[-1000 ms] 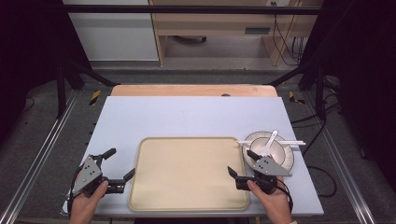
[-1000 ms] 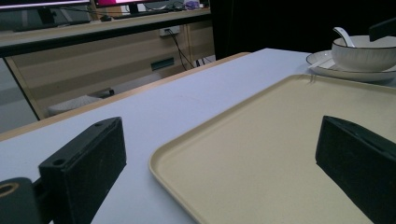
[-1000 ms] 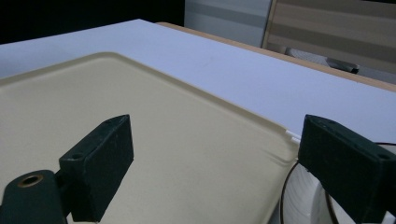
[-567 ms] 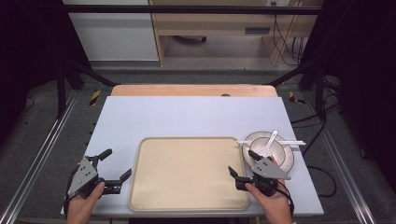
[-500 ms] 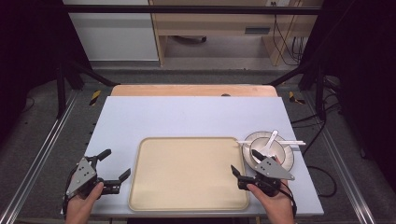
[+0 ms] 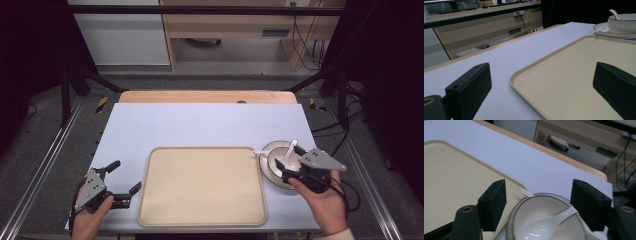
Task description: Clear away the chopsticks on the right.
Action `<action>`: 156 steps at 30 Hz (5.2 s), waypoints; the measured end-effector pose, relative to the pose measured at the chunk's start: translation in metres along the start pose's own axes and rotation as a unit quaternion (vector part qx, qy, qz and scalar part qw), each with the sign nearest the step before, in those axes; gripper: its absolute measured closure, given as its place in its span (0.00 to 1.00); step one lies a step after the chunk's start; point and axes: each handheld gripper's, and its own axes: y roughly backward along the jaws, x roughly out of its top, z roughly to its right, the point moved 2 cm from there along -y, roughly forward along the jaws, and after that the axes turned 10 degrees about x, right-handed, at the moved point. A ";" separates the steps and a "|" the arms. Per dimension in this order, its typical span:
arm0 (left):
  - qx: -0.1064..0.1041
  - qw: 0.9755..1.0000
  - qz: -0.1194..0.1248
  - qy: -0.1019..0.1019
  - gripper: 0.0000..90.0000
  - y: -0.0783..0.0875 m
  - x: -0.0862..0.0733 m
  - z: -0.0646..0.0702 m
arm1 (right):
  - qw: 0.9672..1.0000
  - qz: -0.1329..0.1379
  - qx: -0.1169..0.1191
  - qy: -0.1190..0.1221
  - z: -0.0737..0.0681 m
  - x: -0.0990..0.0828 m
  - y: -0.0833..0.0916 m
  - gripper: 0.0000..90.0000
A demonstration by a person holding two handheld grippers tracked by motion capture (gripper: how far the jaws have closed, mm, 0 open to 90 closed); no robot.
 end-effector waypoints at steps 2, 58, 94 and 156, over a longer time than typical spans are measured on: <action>0.001 1.000 -0.001 0.000 0.02 0.000 0.000 0.000 | 1.000 -0.002 -0.003 0.006 0.013 0.006 0.007 0.42; -0.015 1.000 -0.020 -0.010 0.03 -0.005 -0.005 0.005 | 0.967 -0.227 -0.033 -0.110 0.161 -0.083 -0.060 0.99; -0.024 0.999 -0.036 -0.024 0.03 -0.009 -0.007 0.011 | 0.982 -0.173 0.051 -0.050 0.117 -0.087 -0.032 0.86; 0.014 1.000 -0.018 -0.005 0.04 -0.002 -0.003 -0.002 | 0.986 -0.103 0.117 -0.054 -0.083 -0.023 -0.058 0.94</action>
